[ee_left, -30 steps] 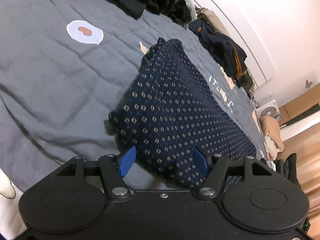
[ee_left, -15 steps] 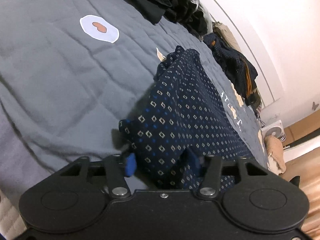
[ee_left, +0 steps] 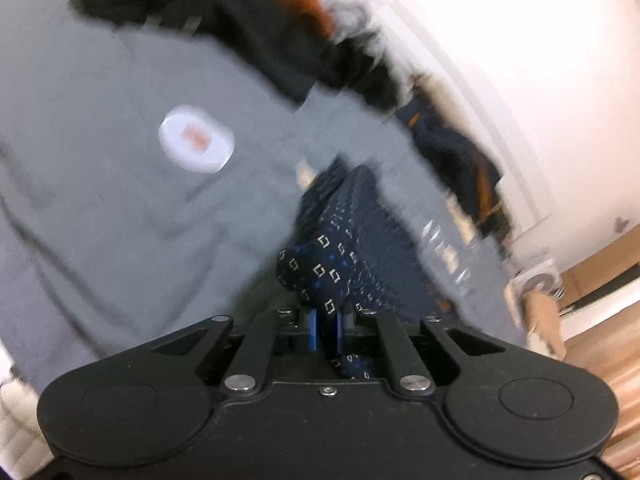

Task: Fold clothes

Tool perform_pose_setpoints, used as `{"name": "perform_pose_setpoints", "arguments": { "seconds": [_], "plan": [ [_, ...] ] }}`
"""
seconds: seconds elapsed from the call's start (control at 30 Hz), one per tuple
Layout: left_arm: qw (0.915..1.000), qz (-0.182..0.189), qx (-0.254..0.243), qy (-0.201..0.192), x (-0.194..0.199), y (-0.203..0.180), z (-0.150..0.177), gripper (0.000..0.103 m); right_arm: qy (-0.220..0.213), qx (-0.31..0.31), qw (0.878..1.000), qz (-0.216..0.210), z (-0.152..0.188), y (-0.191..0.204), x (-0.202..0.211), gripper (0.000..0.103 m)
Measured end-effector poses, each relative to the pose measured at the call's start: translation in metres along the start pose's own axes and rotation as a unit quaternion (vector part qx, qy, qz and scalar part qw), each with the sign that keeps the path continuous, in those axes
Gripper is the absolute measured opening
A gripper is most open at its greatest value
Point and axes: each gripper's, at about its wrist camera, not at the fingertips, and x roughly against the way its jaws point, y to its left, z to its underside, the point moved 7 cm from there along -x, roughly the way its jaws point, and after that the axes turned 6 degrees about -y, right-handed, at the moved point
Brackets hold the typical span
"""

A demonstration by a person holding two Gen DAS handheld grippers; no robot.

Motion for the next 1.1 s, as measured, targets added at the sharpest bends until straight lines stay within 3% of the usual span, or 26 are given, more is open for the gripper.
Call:
{"name": "perform_pose_setpoints", "arguments": {
  "seconds": [0.1, 0.2, 0.27, 0.33, 0.53, 0.63, 0.67, 0.7, 0.8, 0.97, 1.1],
  "plan": [
    [0.9995, -0.019, -0.007, 0.026, -0.015, 0.007, 0.015, 0.015, 0.012, 0.008, 1.000, 0.011, 0.004, -0.006, -0.008, 0.010],
    [0.9995, -0.020, -0.011, 0.020, -0.020, 0.005, 0.020, 0.031, 0.023, 0.017, 0.999, 0.021, 0.009, -0.012, -0.017, 0.012],
    [0.9998, -0.007, -0.014, 0.015, -0.021, 0.001, 0.022, 0.045, 0.031, 0.023, 0.999, 0.028, 0.012, -0.016, -0.022, 0.017],
    [0.9997, -0.004, -0.009, 0.020, -0.022, 0.004, 0.025, 0.049, 0.039, 0.028, 0.998, 0.035, 0.015, -0.020, -0.028, 0.032],
    [0.9997, 0.000, 0.007, 0.022, -0.027, 0.008, 0.029, 0.050, 0.029, 0.013, 0.999, 0.031, 0.016, -0.024, -0.035, 0.045],
    [0.9998, 0.002, 0.014, 0.016, -0.029, 0.009, 0.028, 0.044, 0.018, -0.001, 1.000, 0.024, 0.016, -0.025, -0.036, 0.050],
    [0.9998, 0.002, 0.012, 0.014, -0.030, 0.010, 0.028, 0.030, 0.014, -0.006, 1.000, 0.022, 0.016, -0.025, -0.036, 0.050],
    [0.9999, 0.002, 0.010, 0.013, -0.031, 0.010, 0.027, 0.023, 0.010, -0.010, 1.000, 0.020, 0.015, -0.025, -0.037, 0.049],
    [0.9999, 0.001, 0.011, 0.006, -0.030, 0.011, 0.024, 0.012, -0.001, -0.024, 1.000, 0.013, 0.015, -0.026, -0.038, 0.009],
    [1.0000, 0.002, -0.001, -0.004, -0.013, 0.005, 0.019, 0.009, -0.009, -0.037, 0.999, 0.005, 0.015, -0.025, -0.026, 0.008],
    [0.9997, 0.002, -0.018, 0.013, 0.005, 0.003, 0.018, 0.008, -0.005, -0.038, 0.999, 0.003, 0.018, -0.022, -0.002, 0.008]
  ]
}}
